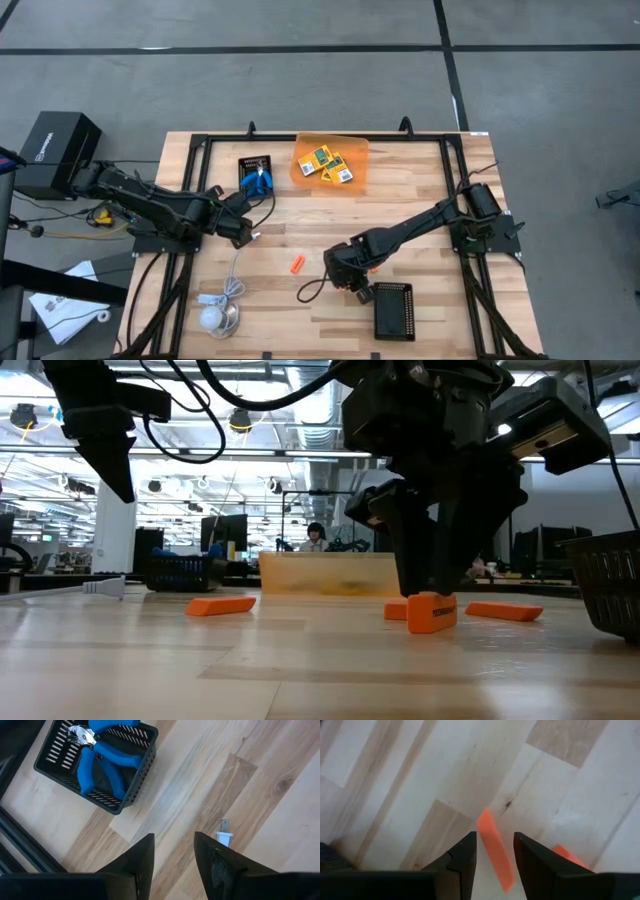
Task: Pick & Place School Supplies
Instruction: Put the eraser into the bottom black bin
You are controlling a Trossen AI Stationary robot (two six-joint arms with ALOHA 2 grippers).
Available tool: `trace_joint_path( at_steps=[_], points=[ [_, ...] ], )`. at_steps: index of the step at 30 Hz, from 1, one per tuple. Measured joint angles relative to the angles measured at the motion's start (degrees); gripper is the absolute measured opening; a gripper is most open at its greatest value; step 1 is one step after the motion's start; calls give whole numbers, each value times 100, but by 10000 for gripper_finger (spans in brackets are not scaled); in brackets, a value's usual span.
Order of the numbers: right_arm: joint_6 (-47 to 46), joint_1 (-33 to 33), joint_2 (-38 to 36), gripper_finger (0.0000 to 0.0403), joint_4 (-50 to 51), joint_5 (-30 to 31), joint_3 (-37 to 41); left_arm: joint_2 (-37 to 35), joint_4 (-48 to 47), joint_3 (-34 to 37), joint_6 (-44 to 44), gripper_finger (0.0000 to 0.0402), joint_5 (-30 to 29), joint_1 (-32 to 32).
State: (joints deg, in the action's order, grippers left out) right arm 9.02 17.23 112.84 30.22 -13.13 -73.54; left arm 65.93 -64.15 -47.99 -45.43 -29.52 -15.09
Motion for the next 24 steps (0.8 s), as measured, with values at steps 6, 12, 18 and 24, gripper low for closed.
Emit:
trace_joint_path(
  at_steps=[6, 12, 18, 24],
  points=[
    [13, 4, 0, 132, 8, -43, 0, 0, 17, 0, 2, 131, 7, 0],
    [13, -4, 0, 144, 6, -8, 0, 0, 17, 0, 4, 131, 28, 0],
    [-30, 0, 300, 145, -60, -21, -7, 0, 18, 0, 9, 131, 35, 0],
    [-47, 4, 416, 129, -153, 95, -20, 0, 15, 0, 14, 131, 34, 0]
  ],
)
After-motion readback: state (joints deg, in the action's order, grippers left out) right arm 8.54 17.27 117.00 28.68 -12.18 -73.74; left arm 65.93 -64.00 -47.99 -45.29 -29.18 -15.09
